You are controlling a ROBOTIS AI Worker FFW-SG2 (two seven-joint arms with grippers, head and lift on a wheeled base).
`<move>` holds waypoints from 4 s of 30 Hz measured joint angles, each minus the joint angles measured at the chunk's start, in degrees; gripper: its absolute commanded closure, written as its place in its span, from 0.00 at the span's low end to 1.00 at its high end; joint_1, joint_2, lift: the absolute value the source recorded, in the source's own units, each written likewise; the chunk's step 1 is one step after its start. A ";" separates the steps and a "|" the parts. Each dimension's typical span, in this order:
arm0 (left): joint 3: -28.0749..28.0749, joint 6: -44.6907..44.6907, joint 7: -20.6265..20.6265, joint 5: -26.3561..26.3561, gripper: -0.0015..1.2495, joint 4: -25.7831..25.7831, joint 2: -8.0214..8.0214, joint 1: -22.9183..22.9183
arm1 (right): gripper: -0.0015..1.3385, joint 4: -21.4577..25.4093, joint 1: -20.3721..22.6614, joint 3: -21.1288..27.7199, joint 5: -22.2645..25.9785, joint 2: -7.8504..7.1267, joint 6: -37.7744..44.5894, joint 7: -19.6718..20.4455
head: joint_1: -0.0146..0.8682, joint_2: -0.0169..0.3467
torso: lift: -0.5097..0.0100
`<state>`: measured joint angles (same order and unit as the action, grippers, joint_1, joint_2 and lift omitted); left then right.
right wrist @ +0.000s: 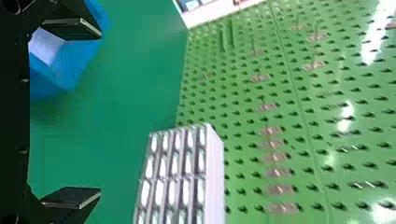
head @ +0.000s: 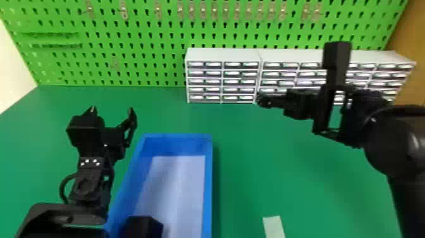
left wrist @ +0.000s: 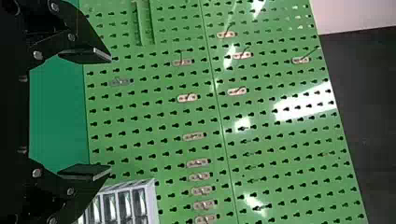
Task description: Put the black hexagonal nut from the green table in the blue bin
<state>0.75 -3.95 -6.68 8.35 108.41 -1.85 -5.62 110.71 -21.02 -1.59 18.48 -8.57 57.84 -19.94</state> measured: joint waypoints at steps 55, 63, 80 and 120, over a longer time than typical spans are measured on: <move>-1.17 0.54 0.00 -2.04 0.34 -1.08 0.09 -0.29 | 0.09 4.12 24.79 6.39 -13.50 6.41 -32.67 14.76 | 0.76 0.20 | 0.80; -1.04 0.84 0.00 -2.23 0.34 -0.91 0.09 -0.94 | 0.09 3.99 25.75 6.42 -13.69 6.45 -33.37 14.94 | 0.76 0.20 | 0.80; 0.08 0.68 0.00 -2.14 0.34 0.79 0.10 -2.22 | 0.09 4.27 26.17 7.01 -13.44 6.01 -32.70 14.93 | 0.76 0.20 | 0.80; 0.97 -0.09 0.00 -2.29 0.34 1.20 0.09 -3.26 | 0.09 5.17 26.87 6.95 -13.12 5.85 -30.86 14.94 | 0.76 0.20 | 0.80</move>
<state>1.72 -4.04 -6.68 6.06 109.61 -1.76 -8.88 115.88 5.84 5.36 5.36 -2.72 26.98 -5.01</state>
